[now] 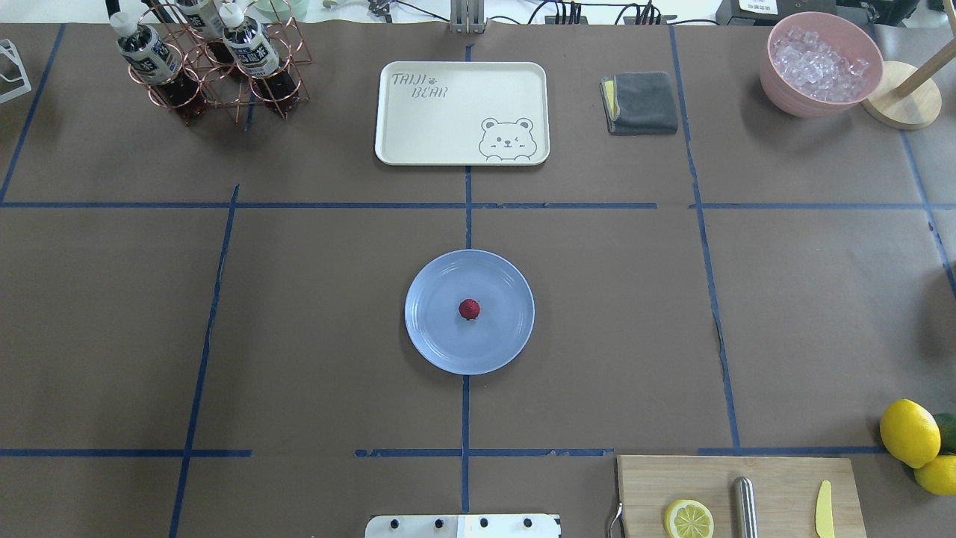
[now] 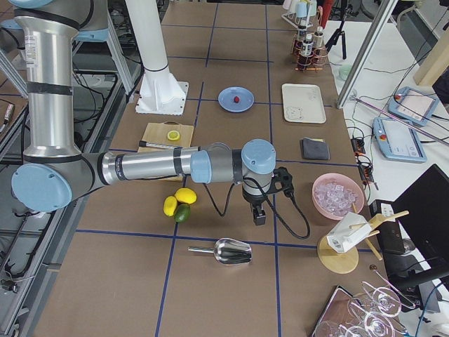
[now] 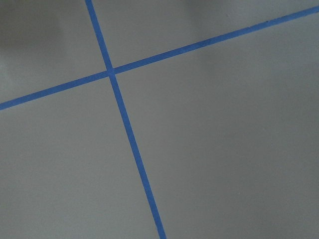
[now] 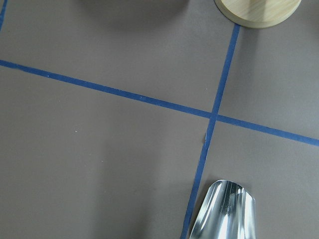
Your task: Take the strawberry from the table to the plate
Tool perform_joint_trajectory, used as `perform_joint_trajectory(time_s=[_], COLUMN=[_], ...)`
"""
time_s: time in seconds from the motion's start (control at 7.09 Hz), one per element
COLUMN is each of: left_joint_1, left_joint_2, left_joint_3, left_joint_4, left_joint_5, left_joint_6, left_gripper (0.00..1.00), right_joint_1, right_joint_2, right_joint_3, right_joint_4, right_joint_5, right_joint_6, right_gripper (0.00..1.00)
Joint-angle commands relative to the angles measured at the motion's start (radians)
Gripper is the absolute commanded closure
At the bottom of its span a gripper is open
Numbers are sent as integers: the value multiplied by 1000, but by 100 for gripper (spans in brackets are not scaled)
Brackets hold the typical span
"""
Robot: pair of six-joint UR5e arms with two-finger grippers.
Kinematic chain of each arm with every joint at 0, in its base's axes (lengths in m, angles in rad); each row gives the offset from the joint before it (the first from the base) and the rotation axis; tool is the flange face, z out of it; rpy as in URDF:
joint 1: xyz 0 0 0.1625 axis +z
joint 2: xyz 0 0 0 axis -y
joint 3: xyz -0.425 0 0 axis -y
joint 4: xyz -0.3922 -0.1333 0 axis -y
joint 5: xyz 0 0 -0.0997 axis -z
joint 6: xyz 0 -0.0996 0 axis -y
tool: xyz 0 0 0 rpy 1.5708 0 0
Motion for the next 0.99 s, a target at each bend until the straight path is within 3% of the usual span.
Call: perform_joint_trajectory(time_s=[0.0, 0.85], left_joint_1=[0, -1], left_joint_2=[-1, -15], left_joint_3=[18, 18], left_joint_4=[-9, -11], left_joint_5=[0, 1], left_joint_6=[1, 0], left_gripper=[0, 0], right_joint_1=[0, -1], right_joint_2=[-2, -2], right_joint_3=[1, -16], right_joint_4=[3, 7], right_joint_5=[2, -4], right_joint_6=[0, -9], right_gripper=[0, 0])
